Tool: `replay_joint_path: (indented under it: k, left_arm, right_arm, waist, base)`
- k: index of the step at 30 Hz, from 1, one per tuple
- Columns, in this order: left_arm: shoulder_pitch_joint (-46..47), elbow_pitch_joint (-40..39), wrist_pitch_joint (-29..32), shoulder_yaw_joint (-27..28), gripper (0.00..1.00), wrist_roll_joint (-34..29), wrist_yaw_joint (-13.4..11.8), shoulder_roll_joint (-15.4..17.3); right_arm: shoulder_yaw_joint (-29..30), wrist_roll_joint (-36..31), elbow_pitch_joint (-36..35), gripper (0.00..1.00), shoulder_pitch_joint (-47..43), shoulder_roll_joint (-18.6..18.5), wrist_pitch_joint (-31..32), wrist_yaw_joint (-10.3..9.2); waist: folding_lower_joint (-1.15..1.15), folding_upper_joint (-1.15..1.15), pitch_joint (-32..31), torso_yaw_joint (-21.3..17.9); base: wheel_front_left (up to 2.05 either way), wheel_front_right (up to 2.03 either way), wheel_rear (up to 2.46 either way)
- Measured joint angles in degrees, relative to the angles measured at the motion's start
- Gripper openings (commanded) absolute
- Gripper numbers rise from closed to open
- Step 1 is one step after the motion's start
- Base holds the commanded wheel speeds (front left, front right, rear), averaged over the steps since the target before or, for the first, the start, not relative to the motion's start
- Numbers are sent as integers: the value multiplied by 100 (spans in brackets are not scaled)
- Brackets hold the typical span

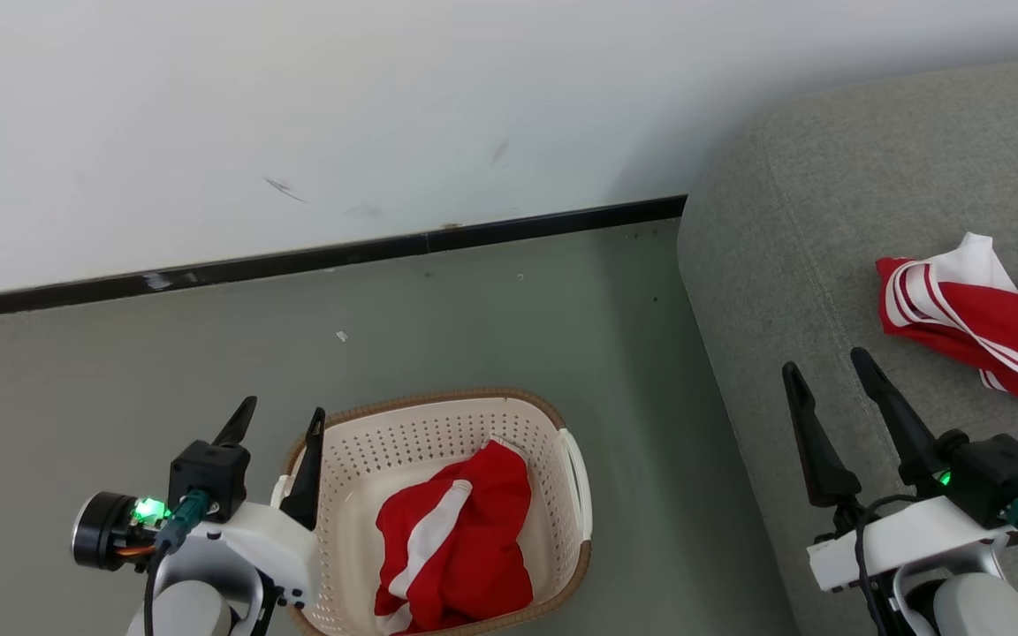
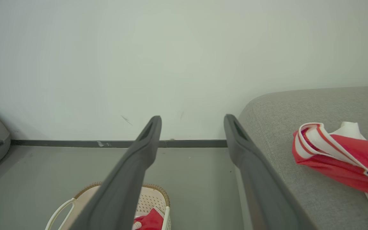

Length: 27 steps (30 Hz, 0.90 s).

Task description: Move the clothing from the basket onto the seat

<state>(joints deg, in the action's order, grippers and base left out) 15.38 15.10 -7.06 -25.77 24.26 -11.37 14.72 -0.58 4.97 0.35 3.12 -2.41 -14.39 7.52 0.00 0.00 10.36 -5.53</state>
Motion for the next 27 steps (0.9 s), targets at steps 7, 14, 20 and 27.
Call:
replay_joint_path:
  k: [7,14,20,27]
  left_arm:
    - [342,361,144,-175,100,-33,121,-135]
    - [513,884,256,-311,100,-174,200,-192]
    - [732,1249,294,-310,100,-224,201,-227]
    - [929,1644,291,-463,100,-371,253,-261]
  right_arm:
    - [114,0,-164,100,101,1,0,0]
    - [168,102,-367,100,450,1,-1,-1]
    - [186,147,-528,100,712,0,-5,-1]
    - [215,167,-619,100,1050,0,-7,-1]
  waist:
    - [0,0,320,-92]
    - [0,0,748,-220]
    - [0,0,1141,-344]
    - [0,0,1594,-497]
  base:
    - [0,0,0]
    - [0,0,0]
    - [0,0,0]
    - [0,0,0]
